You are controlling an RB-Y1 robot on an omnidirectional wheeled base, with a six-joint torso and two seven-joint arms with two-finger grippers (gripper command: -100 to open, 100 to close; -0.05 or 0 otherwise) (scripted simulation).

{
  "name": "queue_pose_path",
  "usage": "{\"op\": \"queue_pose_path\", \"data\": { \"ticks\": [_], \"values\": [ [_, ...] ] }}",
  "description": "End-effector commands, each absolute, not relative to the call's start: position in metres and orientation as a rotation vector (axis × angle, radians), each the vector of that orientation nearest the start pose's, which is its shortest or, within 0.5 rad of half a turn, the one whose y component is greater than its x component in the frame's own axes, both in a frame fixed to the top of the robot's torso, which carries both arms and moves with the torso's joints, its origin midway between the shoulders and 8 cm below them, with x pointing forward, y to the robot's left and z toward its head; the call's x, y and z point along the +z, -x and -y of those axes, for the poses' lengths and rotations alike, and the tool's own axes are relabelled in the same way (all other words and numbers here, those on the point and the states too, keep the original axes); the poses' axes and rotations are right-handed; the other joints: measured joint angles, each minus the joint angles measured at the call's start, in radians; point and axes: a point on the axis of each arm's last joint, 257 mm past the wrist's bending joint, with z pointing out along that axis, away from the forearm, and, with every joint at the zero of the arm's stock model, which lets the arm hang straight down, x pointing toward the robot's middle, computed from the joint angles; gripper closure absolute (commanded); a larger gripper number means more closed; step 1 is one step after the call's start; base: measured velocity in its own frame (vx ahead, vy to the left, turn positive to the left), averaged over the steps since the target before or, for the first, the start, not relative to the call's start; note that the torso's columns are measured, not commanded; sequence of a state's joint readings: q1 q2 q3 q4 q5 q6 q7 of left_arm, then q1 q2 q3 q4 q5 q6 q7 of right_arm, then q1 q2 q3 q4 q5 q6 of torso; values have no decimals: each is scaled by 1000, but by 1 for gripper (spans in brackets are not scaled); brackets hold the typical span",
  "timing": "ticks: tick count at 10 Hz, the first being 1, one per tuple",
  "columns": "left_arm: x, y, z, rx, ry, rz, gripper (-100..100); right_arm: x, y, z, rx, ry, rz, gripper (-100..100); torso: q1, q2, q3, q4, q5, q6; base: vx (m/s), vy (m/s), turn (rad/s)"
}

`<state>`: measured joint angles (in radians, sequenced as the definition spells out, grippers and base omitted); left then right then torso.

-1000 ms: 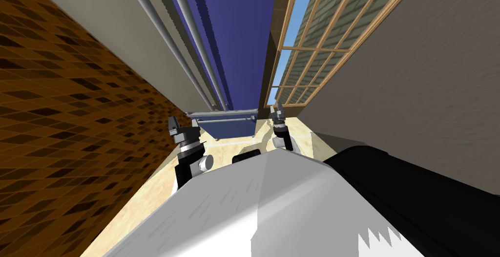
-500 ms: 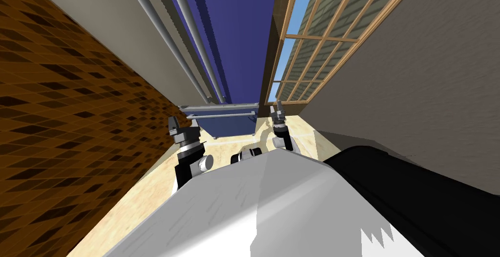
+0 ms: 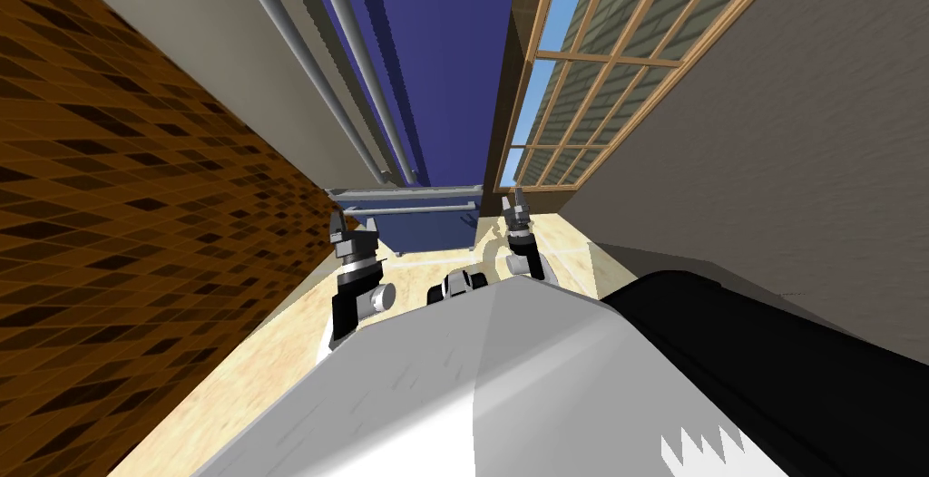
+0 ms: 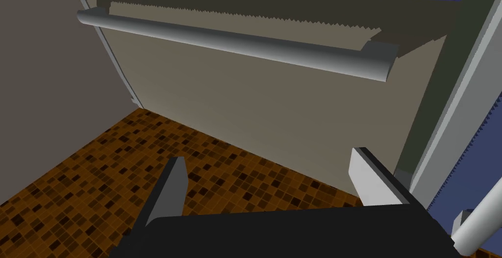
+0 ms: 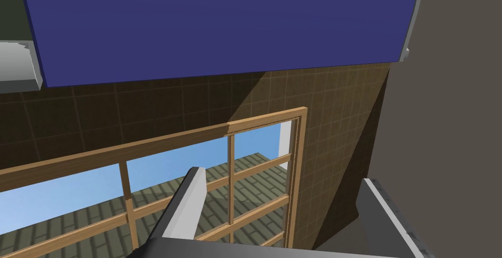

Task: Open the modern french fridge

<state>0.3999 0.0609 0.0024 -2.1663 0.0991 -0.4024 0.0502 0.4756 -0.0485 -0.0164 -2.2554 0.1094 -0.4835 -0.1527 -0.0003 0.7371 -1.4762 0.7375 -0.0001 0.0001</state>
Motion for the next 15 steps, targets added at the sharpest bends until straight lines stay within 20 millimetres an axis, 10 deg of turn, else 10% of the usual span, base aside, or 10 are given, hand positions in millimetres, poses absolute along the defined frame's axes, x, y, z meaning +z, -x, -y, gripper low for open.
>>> {"op": "queue_pose_path", "data": {
  "ticks": [1,15],
  "values": [
    [-26,-415,-272,-1460,814,-736,-100,17,-355,266,1361,-631,-693,0,0,1,0,0,0,0,20,-29,63],
    [-35,-521,-235,-1665,933,-812,-100,17,-355,266,1361,-631,-693,0,0,1,0,0,0,0,13,-26,44]
  ]
}}
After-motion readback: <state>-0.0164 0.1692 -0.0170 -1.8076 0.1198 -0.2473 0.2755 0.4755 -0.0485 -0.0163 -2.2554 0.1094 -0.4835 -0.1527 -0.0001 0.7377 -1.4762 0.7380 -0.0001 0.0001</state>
